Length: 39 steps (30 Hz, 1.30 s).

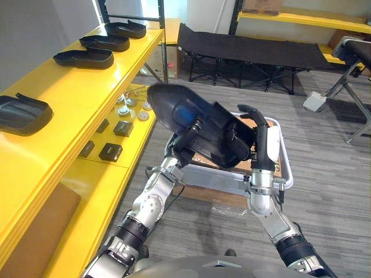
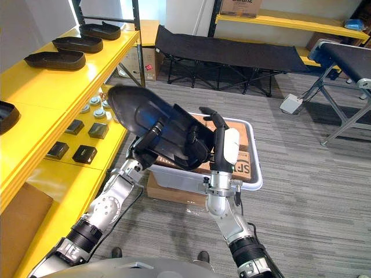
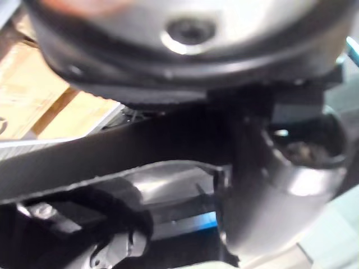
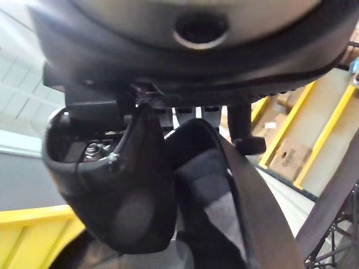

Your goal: Walk over and take three plastic housings, then place them on the shelf

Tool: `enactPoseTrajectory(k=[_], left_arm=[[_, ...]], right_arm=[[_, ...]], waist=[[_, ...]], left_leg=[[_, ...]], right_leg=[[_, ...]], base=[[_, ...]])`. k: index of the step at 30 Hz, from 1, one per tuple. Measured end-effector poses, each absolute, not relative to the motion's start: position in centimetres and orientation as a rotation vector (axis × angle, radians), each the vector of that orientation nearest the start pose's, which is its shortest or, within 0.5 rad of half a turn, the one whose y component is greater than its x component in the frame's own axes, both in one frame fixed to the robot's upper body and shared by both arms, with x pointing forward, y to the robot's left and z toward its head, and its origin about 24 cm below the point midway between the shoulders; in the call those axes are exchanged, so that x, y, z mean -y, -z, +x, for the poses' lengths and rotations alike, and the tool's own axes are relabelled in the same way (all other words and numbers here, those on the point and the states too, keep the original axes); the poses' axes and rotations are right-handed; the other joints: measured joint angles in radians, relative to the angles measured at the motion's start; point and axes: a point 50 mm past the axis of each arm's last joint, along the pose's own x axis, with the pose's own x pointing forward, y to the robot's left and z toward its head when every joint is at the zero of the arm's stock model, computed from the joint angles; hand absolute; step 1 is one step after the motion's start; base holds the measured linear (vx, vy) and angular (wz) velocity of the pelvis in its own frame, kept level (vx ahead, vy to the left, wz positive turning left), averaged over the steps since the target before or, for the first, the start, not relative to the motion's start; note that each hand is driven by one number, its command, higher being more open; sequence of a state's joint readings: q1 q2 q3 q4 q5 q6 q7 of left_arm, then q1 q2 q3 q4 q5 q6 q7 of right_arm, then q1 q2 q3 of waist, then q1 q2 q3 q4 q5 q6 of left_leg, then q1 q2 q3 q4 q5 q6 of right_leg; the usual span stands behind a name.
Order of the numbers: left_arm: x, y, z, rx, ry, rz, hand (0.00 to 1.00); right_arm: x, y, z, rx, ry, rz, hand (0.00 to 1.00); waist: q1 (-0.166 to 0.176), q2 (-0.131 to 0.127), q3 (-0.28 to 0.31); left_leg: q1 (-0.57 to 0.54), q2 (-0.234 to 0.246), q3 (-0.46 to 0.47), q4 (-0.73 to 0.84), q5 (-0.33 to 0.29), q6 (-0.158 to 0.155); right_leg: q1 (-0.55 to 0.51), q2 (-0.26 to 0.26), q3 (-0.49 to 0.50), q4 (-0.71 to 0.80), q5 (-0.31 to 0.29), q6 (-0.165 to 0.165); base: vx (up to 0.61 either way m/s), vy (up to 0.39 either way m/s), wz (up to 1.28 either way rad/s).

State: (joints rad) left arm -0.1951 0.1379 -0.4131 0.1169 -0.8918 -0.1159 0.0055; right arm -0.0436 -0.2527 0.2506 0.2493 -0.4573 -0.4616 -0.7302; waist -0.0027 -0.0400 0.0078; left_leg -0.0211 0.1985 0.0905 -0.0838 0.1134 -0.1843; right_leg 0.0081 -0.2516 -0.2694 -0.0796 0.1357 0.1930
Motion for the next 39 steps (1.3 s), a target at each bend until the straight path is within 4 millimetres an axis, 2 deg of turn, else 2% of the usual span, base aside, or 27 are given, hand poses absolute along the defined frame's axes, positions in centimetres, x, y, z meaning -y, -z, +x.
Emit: enactPoseTrajectory(k=[3,6,9,13,16,20,22,26,30,33,37,39], left_arm=[[-8.4,-8.3,27.2,0.105,0.316,-0.523,0.00],[-10.4,-9.2,27.0,0.189,0.195,-0.413,0.00],[-13.6,-9.0,26.5,0.227,-0.012,-0.283,0.00],[-18.1,-8.1,25.3,0.239,-0.322,-0.047,0.00],[-19.8,-7.9,24.5,0.253,-0.430,0.066,0.00],[-20.6,-8.2,24.1,0.291,-0.467,0.162,0.00],[-20.7,-8.4,23.5,0.310,-0.440,0.165,0.00],[-19.8,-9.1,22.5,0.376,-0.278,0.162,0.00],[-18.2,-10.3,22.0,0.440,-0.025,0.152,0.00],[-16.4,-11.6,21.3,0.500,0.252,0.184,0.00],[-15.1,-12.6,20.5,0.538,0.477,0.185,0.00],[-14.9,-12.9,20.3,0.550,0.510,0.194,0.00]], right_arm=[[14.3,-4.6,23.5,0.459,0.272,-0.441,1.00],[13.3,-5.4,23.0,0.486,0.270,-0.382,1.00],[13.8,-5.5,22.8,0.479,0.295,-0.366,1.00],[15.0,-4.5,22.2,0.392,0.376,-0.338,1.00],[15.3,-3.9,21.8,0.345,0.391,-0.326,1.00],[15.5,-3.2,21.4,0.290,0.409,-0.302,1.00],[15.7,-3.0,21.2,0.266,0.415,-0.274,1.00],[16.5,-2.0,20.8,0.172,0.354,-0.189,1.00],[16.1,-1.7,21.0,0.131,0.212,-0.129,1.00],[15.0,-1.4,21.0,0.093,0.041,-0.079,1.00],[14.2,-1.7,21.2,0.086,-0.135,-0.076,1.00],[14.4,-2.3,21.3,0.105,-0.178,-0.072,1.00]], waist=[[0.000,0.011,-0.006],[-0.002,0.027,-0.017],[0.000,0.037,-0.023],[0.004,0.038,-0.024],[0.015,0.041,-0.025],[0.026,0.044,-0.025],[0.023,0.046,-0.026],[0.024,0.055,-0.024],[0.025,0.072,-0.020],[0.026,0.075,-0.019],[0.027,0.082,-0.017],[0.028,0.083,-0.017]], left_leg=[[-0.001,-0.001,0.003,0.000,0.000,-0.002],[0.000,-0.002,0.004,0.000,-0.002,-0.003],[0.000,-0.002,-0.001,0.000,-0.004,-0.004],[0.000,-0.002,-0.017,0.000,-0.012,-0.007],[0.000,-0.002,-0.018,0.000,-0.012,-0.007],[-0.002,-0.003,-0.022,0.000,-0.013,-0.008],[-0.002,-0.003,-0.022,0.000,-0.015,-0.007],[-0.003,-0.004,-0.026,0.000,-0.013,-0.004],[-0.003,-0.006,-0.034,0.000,-0.014,-0.004],[-0.006,-0.006,-0.042,0.024,-0.033,-0.002],[-0.007,-0.006,-0.046,0.046,-0.053,-0.004],[-0.010,-0.006,-0.050,0.046,-0.055,-0.007]], right_leg=[[-0.005,0.000,0.000,0.000,0.000,0.000],[-0.004,0.000,0.000,0.001,0.000,0.000],[0.001,0.000,-0.005,0.001,-0.001,-0.002],[0.009,0.000,-0.029,0.000,-0.014,-0.018],[0.009,0.000,-0.032,0.000,-0.019,-0.026],[0.009,-0.001,-0.037,0.000,-0.020,-0.026],[0.010,-0.001,-0.039,0.000,-0.022,-0.025],[0.012,-0.002,-0.043,0.001,-0.025,-0.020],[0.018,-0.002,-0.050,0.001,-0.025,-0.016],[0.031,-0.002,-0.056,0.001,-0.028,-0.015],[0.044,-0.002,-0.062,0.001,-0.035,-0.014],[0.044,-0.002,-0.069,0.001,-0.036,-0.014]], base=[[0.00,0.000,-0.03],[0.00,0.000,0.00],[0.00,0.000,0.04],[-0.01,0.000,0.11],[-0.01,0.001,0.02],[0.00,0.000,0.01],[0.00,0.000,0.00],[0.00,0.000,0.00],[0.01,-0.003,0.04],[0.00,-0.001,0.05],[0.00,0.003,0.03],[0.00,0.007,0.06]])
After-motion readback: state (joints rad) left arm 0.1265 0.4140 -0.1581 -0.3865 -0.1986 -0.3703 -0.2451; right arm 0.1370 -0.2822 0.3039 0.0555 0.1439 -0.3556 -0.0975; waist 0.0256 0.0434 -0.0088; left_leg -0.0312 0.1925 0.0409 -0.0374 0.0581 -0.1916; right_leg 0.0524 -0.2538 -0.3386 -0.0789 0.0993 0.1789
